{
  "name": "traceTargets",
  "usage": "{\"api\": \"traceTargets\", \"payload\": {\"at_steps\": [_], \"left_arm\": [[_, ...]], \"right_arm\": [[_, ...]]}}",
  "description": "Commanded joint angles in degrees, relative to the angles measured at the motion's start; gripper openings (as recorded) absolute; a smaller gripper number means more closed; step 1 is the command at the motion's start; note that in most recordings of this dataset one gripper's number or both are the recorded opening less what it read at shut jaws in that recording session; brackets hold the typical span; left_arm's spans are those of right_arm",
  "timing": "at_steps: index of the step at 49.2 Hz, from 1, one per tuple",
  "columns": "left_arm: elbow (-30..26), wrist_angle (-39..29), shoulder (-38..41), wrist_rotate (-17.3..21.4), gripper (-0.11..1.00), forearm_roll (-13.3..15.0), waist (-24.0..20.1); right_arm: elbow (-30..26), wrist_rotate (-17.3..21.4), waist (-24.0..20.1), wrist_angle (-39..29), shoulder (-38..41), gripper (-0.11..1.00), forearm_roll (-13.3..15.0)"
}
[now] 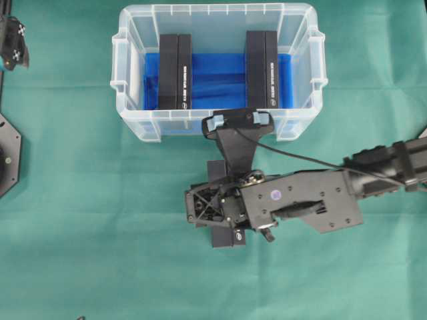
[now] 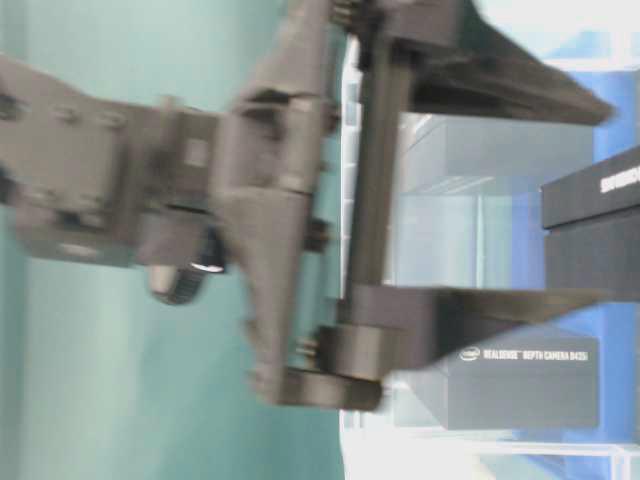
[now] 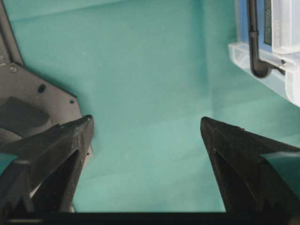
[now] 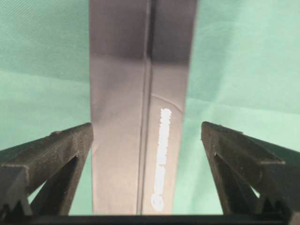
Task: Take out the box from the case.
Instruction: 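Lower the box onto the tablecloth in front of the case, then open the right gripper and withdraw it to the right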
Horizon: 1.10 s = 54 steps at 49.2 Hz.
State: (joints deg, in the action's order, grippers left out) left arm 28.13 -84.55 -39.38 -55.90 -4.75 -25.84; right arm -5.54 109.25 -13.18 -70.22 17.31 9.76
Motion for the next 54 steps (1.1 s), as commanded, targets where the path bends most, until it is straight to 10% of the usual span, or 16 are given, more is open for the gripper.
{"api": "traceTargets", "payload": {"at_steps": [1, 27, 54], "left_arm": [[-0.7, 0.26, -0.09, 0.0, 0.96, -0.18, -0.18], [-0.7, 0.26, -0.09, -0.09, 0.96, -0.18, -0.18], [-0.62, 0.26, -0.09, 0.0, 0.96, 0.09, 0.18]], "right_arm": [[-2.72, 0.09, 0.0, -1.58, -2.99, 0.95, 0.09], [-15.47, -1.58, 0.0, -11.16, -3.96, 0.95, 1.85], [-15.56, -2.64, -0.7, -17.05, -5.36, 0.94, 2.02]]}}
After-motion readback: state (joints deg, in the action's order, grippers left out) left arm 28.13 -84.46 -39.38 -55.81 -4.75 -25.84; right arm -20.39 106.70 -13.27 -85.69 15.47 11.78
